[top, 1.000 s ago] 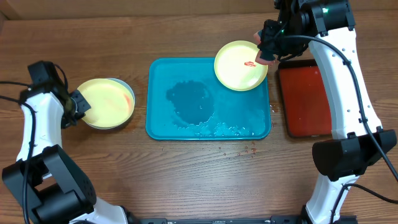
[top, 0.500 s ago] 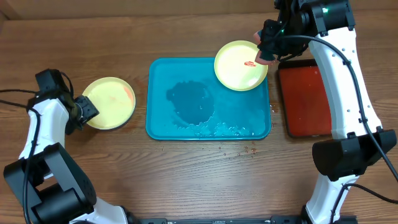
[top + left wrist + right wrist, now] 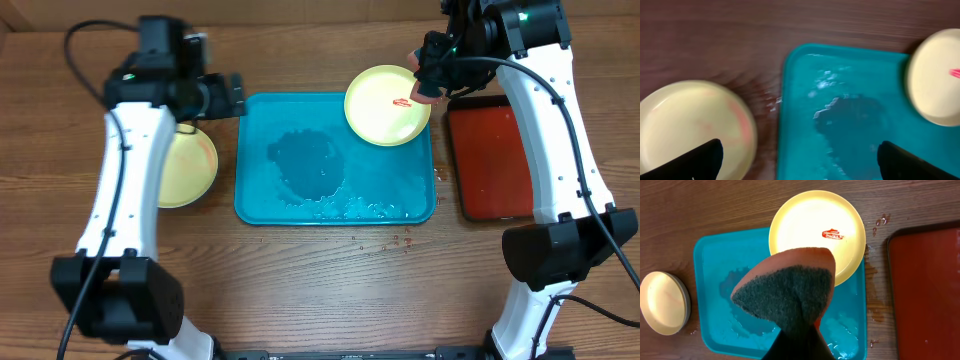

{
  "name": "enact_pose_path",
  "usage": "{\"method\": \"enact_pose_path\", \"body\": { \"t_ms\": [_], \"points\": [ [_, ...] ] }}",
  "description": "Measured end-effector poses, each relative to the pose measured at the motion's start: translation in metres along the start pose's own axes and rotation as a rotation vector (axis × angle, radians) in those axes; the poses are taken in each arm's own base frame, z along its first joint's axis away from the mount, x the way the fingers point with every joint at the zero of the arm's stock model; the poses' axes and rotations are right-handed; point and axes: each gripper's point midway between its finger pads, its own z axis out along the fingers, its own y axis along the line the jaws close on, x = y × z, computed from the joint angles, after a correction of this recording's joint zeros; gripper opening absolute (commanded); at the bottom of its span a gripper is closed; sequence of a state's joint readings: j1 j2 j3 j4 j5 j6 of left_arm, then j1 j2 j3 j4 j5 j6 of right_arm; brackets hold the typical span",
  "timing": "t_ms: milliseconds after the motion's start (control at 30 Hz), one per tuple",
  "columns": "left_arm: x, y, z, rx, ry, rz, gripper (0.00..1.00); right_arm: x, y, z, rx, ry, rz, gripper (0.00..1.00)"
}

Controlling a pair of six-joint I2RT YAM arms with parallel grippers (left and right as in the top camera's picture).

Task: Clean dirty plates on tray and stack at the side
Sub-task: 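Move left gripper to the second yellow plate and grasp its rim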

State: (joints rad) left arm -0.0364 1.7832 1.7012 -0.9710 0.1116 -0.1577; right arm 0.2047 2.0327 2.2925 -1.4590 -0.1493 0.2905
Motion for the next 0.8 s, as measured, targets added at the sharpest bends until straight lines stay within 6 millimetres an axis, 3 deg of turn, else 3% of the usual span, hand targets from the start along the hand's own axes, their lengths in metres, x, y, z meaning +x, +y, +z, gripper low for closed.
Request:
{"method": "enact_pose_path", "body": {
  "t_ms": [100, 333, 467, 633, 733, 800],
  "points": [
    [-0.009, -0.046, 0.017, 0.072, 0.025, 0.067, 1.00, 0.000, 0.000, 0.000, 0.000, 0.000, 0.000, 0.04],
    [0.000, -0.133, 0.103, 0.199, 0.190, 0.126, 0.96, 0.000, 0.000, 0.000, 0.000, 0.000, 0.000, 0.04],
    [0.009, -0.175, 0.149, 0.242, 0.204, 0.124, 0.85, 0.000, 0.000, 0.000, 0.000, 0.000, 0.000, 0.04],
    [0.028, -0.209, 0.178, 0.254, 0.206, 0.148, 0.76, 0.000, 0.000, 0.000, 0.000, 0.000, 0.000, 0.04],
    [0.035, -0.213, 0.185, 0.208, 0.200, 0.164, 0.61, 0.000, 0.000, 0.000, 0.000, 0.000, 0.000, 0.04],
    [0.035, -0.214, 0.189, 0.166, 0.176, 0.173, 0.56, 0.000, 0.000, 0.000, 0.000, 0.000, 0.000, 0.04]
  ]
}}
